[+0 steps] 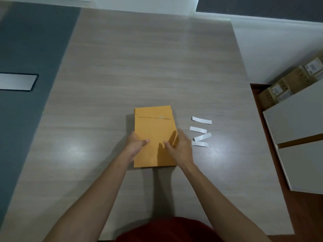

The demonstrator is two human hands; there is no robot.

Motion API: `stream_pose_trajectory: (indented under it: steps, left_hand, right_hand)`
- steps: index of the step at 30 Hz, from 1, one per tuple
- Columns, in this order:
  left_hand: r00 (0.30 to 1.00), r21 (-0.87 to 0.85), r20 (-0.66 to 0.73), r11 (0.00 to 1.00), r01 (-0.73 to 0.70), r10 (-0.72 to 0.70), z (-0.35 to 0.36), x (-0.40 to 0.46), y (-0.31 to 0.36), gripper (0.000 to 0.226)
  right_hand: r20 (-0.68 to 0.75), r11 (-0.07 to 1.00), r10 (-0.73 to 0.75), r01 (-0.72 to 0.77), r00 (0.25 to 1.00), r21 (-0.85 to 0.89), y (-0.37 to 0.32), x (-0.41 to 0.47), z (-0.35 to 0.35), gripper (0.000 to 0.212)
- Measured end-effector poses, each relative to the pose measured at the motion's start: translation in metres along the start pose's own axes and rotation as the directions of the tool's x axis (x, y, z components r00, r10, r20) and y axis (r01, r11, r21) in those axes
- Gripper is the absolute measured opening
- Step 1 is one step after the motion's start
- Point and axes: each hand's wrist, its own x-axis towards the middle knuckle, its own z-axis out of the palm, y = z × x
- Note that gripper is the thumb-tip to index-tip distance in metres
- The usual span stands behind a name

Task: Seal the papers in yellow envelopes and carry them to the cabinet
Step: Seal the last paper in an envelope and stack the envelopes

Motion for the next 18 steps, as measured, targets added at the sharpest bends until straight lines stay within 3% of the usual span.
stream_pose_trajectory:
  steps: [3, 5, 10, 13, 15, 18]
  left_hand:
    - [0.997, -0.068, 0.054, 0.996, -0.051, 0.054, -0.016, -0.018, -0.009, 0.044]
    - [0.995, -0.044, 0.066, 0.997, -0.068, 0.071, -0.025, -0.029, -0.006, 0.046]
    - [0.977, 0.083, -0.009, 0.974, -0.210, 0.212, -0.035, -0.046, 0.019, 0.054]
    - [0.960, 0.076, -0.043, 0.959, -0.272, 0.275, -0.035, -0.049, 0.031, 0.055]
    - [0.958, 0.068, -0.037, 0.957, -0.282, 0.285, -0.032, -0.049, 0.029, 0.052]
    - [0.983, 0.086, -0.011, 0.979, -0.183, 0.185, -0.018, -0.051, 0.008, 0.050]
  right_hand:
    - [0.063, 0.959, 0.089, -0.102, 0.994, 0.265, -0.003, 0.001, -0.007, 0.064]
    - [0.112, 0.928, 0.096, -0.130, 0.989, 0.350, -0.006, 0.003, -0.008, 0.049]
    - [0.048, 0.936, -0.097, 0.075, 0.994, 0.344, -0.028, -0.010, -0.023, 0.024]
    - [-0.041, 0.921, -0.171, 0.175, 0.984, 0.348, -0.035, -0.017, -0.034, 0.030]
    - [-0.075, 0.915, -0.177, 0.192, 0.981, 0.355, -0.028, -0.019, -0.035, 0.031]
    - [0.021, 0.916, -0.112, 0.095, 0.994, 0.390, -0.005, -0.026, -0.016, 0.036]
